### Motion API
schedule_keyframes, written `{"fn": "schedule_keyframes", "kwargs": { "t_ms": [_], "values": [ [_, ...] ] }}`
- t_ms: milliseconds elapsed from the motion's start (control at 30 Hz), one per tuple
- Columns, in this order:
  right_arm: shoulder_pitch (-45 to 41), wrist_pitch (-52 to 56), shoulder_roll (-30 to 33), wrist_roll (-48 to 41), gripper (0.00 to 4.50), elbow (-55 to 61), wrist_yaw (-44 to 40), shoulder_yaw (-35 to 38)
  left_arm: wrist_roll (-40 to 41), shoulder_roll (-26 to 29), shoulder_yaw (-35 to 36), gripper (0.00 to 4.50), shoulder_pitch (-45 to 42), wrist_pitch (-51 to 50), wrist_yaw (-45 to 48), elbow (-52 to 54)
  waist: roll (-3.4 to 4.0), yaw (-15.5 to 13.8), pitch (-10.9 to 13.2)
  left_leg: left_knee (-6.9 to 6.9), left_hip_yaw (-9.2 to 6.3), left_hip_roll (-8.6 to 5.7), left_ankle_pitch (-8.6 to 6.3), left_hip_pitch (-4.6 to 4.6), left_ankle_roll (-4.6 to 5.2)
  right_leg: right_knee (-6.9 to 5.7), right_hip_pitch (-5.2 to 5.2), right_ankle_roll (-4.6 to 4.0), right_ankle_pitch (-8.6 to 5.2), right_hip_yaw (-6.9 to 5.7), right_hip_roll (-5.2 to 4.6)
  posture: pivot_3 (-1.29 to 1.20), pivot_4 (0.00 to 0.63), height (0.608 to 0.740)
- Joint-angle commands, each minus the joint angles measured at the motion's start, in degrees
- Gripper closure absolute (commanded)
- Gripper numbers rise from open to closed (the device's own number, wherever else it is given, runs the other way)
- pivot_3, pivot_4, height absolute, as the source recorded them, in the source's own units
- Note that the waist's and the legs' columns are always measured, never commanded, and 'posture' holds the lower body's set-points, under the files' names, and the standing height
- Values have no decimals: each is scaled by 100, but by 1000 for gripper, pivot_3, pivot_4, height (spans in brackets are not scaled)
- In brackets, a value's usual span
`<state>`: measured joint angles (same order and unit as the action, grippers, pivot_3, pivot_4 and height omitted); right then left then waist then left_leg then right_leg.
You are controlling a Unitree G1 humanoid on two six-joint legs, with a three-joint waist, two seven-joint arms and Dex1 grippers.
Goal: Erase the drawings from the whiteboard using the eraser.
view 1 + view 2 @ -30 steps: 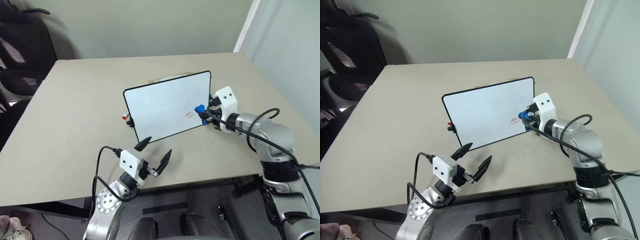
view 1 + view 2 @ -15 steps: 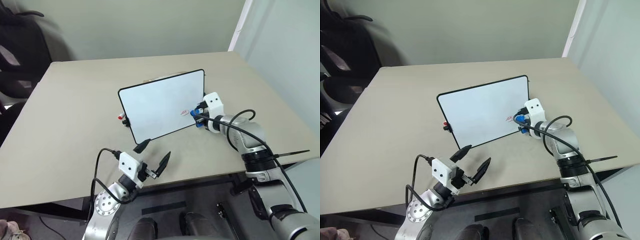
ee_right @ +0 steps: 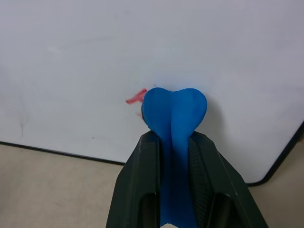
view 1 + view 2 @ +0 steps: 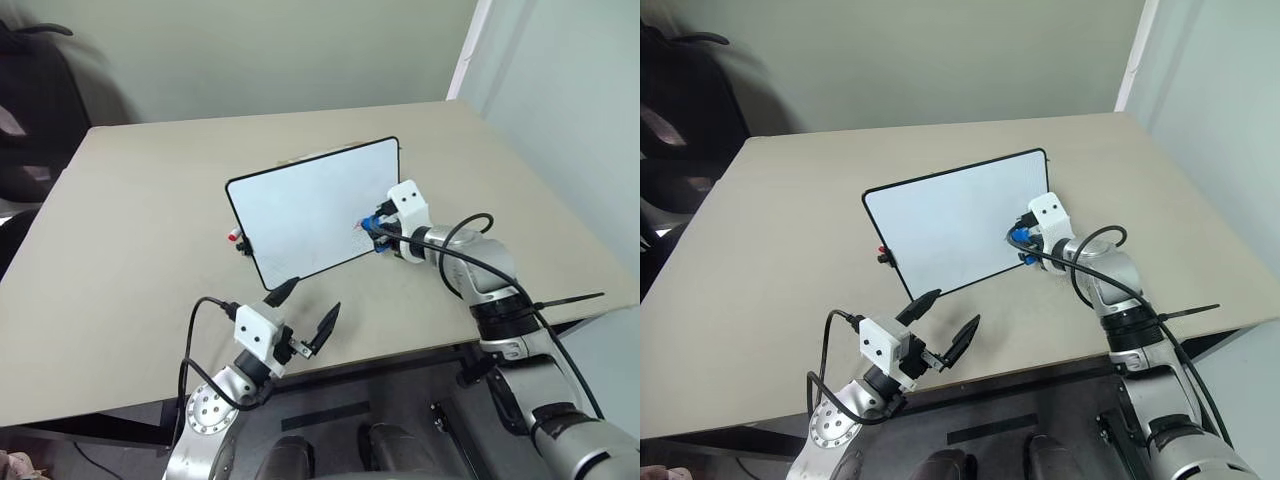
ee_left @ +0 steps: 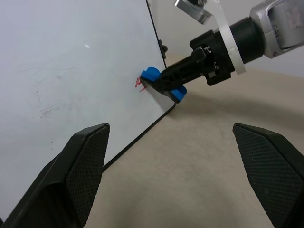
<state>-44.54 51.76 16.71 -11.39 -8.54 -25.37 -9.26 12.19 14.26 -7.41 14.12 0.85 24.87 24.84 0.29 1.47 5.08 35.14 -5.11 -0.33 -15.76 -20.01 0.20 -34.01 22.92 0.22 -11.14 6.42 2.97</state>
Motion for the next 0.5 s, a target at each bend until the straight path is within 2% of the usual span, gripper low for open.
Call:
{"fn": "schedule_keyframes", "kwargs": {
  "t_ms": [33,500],
  "values": [
    [-383,-124,-71,-21,3823,306,-54,86,85,3,44,0,2,61,9,246,1,3,1,0,0,0,0,0,0,0,2,-1,1,0,0,0,150,736],
    [81,-208,-183,280,3823,-366,-20,-294,107,42,97,0,68,30,3,340,-7,1,-4,1,0,0,-4,3,-5,0,5,-8,5,0,0,0,150,736]
  ]
}}
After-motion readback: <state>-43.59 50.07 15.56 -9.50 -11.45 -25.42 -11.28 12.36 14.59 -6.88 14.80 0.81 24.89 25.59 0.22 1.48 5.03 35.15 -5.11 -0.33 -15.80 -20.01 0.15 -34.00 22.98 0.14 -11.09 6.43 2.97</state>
